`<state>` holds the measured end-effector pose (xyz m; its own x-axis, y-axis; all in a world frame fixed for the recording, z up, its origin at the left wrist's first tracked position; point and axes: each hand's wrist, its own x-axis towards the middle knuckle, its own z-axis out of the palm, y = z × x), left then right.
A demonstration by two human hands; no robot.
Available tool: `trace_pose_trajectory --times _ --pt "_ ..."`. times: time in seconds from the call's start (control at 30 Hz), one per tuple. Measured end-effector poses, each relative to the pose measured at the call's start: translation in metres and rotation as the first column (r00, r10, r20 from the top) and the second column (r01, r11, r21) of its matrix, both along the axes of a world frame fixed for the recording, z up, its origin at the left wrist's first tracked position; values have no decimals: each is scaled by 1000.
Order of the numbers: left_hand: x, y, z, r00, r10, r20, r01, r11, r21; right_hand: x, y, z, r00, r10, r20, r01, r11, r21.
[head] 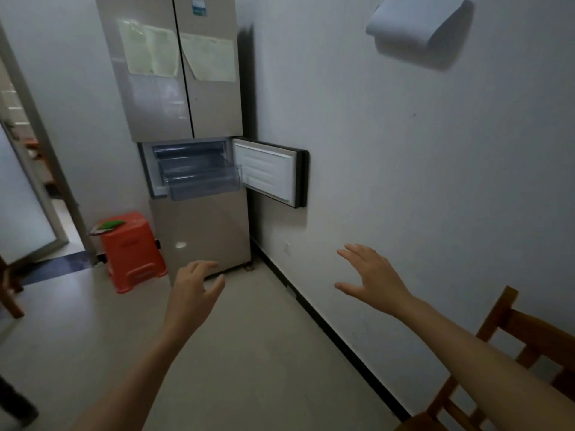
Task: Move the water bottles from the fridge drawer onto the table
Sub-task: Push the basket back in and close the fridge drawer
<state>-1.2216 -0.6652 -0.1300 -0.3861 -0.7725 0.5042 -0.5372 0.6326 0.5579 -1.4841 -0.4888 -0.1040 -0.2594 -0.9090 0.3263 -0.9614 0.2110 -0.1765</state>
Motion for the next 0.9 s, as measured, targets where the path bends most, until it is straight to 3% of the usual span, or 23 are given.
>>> trace_pose_trajectory --times 0.37,0.7,0.9 --pt "-48 -78 -5 986 169 0 -169 986 -16 -92 -125 -6 981 196 3 -195 979 -66" --pt "-43 -148 -32 914 404 36 -405 911 74 -103 -246 -35 945 322 50 -322 947 -20" --pt "-41 -238 -29 912 409 -32 -408 912 44 -102 -344 -33 937 349 3 -349 936 -35"
